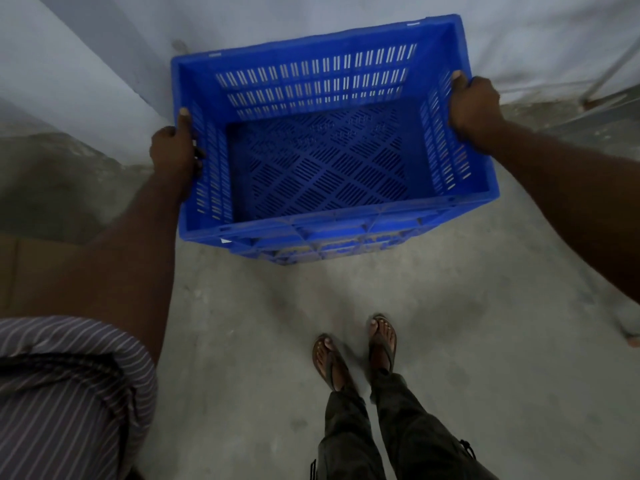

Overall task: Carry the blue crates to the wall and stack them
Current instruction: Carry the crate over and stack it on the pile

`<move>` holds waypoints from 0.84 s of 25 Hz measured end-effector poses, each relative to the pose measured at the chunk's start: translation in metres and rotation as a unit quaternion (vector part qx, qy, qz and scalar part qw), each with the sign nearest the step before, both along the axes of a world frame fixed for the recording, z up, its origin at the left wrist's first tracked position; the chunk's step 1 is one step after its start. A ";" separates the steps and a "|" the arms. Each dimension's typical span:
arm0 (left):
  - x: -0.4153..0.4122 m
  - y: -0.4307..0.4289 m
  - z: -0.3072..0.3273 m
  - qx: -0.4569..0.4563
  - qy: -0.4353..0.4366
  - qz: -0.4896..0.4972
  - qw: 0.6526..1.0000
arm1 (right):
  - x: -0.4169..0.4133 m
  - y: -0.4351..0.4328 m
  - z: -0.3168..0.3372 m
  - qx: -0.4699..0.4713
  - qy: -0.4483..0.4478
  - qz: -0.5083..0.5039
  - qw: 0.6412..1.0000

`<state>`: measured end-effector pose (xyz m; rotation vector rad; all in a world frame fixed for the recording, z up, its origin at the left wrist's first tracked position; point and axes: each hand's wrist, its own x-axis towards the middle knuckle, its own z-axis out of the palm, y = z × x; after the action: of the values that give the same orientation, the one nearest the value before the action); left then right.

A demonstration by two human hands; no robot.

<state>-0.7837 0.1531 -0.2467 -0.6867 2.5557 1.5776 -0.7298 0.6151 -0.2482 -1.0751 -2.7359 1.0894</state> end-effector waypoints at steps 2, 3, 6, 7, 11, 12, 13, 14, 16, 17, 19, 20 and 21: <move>0.000 -0.002 0.001 -0.011 0.012 -0.009 1.000 | 0.006 -0.002 0.004 0.036 -0.001 0.024 0.999; 0.003 -0.004 0.002 -0.016 0.012 -0.014 1.000 | 0.012 -0.004 0.007 0.057 0.003 0.045 0.997; 0.026 -0.010 -0.002 -0.102 -0.007 -0.051 0.993 | 0.040 -0.022 0.013 0.146 -0.002 0.095 0.985; 0.041 -0.012 -0.004 -0.151 -0.007 -0.076 0.986 | 0.054 -0.032 0.011 0.167 -0.013 0.090 0.982; 0.107 -0.013 -0.013 -0.236 0.047 -0.101 0.965 | 0.101 -0.067 0.003 0.257 -0.053 0.061 0.963; 0.114 -0.011 -0.013 -0.243 0.048 -0.089 0.965 | 0.102 -0.068 0.002 0.269 -0.058 0.065 0.959; 0.119 -0.008 -0.012 -0.250 0.043 -0.083 0.964 | 0.101 -0.067 0.003 0.275 -0.058 0.071 0.957; 0.121 -0.004 -0.010 -0.256 0.032 -0.074 0.963 | 0.098 -0.065 0.003 0.280 -0.056 0.079 0.955; 0.121 -0.003 -0.008 -0.259 0.019 -0.072 0.963 | 0.097 -0.063 0.002 0.286 -0.056 0.088 0.953; 0.119 -0.005 -0.008 -0.255 0.020 -0.078 0.964 | 0.098 -0.064 0.001 0.287 -0.054 0.085 0.953; 0.113 -0.011 -0.011 -0.248 0.025 -0.090 0.964 | 0.103 -0.065 -0.005 0.291 -0.048 0.085 0.952; 0.108 -0.012 -0.014 -0.248 0.025 -0.096 0.964 | 0.106 -0.064 -0.007 0.295 -0.046 0.083 0.951; 0.104 -0.012 -0.015 -0.251 0.024 -0.101 0.962 | 0.109 -0.063 -0.008 0.297 -0.046 0.082 0.950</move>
<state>-0.6798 0.1413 -0.2618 -0.3947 2.9741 0.8978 -0.6210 0.5518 -0.2561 -0.8273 -2.9495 0.1695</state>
